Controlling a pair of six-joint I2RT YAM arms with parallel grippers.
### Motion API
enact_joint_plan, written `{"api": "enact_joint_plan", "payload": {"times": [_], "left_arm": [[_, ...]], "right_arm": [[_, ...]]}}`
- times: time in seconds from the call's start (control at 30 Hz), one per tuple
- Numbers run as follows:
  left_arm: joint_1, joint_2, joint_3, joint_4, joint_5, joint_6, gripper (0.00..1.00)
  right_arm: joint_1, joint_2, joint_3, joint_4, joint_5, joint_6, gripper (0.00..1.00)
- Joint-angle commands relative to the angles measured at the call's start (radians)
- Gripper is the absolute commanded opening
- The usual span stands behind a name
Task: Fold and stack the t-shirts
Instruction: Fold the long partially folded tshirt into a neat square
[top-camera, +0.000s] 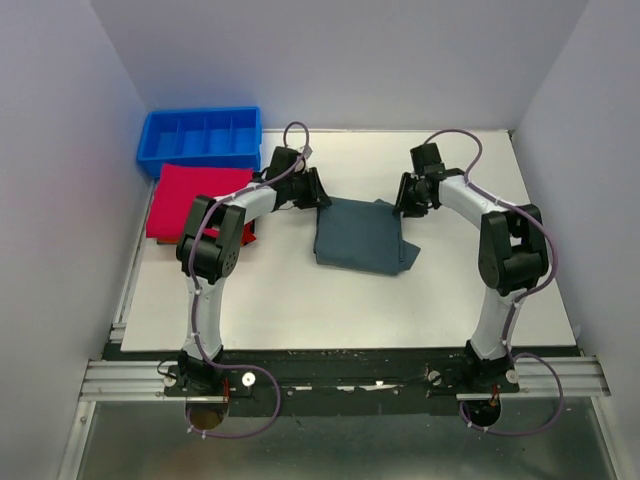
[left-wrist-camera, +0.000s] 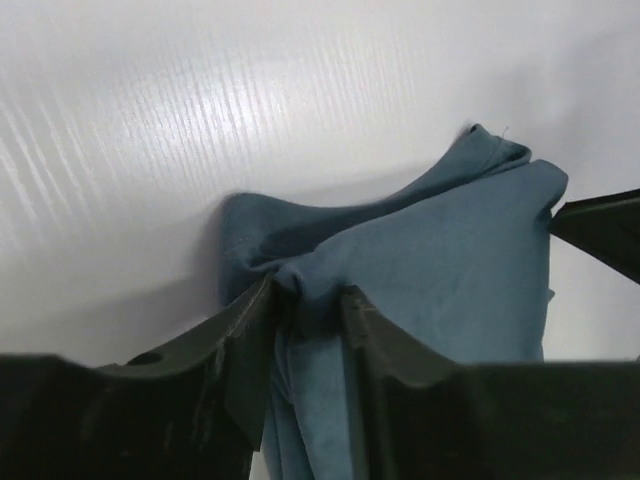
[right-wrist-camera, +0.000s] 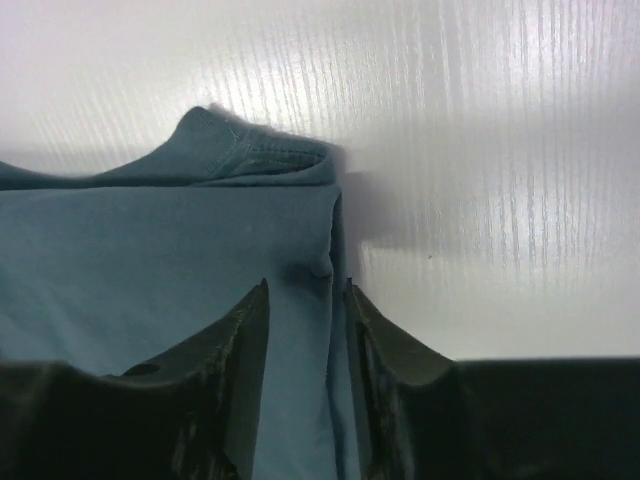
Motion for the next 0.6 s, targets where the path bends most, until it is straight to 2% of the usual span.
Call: {"api": "enact_joint_plan", "payload": {"times": [0.0,0.23,0.37,0.57], "left_arm": [[0.008,-0.047,0.004,0.005,-0.029,0.005,0.51],[0.008,-0.161,-0.036,-0.068,-0.124,0.025,0.77],[0.006,-0.170,-0.094,-0.078,-0.140,0.004,0.77],[0.003,-0.090,-0.068,-0.095,-0.115,0.010,0.79]], "right_arm": [[0.002,0.018,0.028,-0.035,0.027,0.003,0.48],[0.002,0.044,0.048,-0.042,0.027,0.022,0.69],[0.002,0.089,0.069,-0.051,0.009,0.036,0.68],[0.000,0.133,0.077,-0.051,-0.019,0.046,0.63]]}}
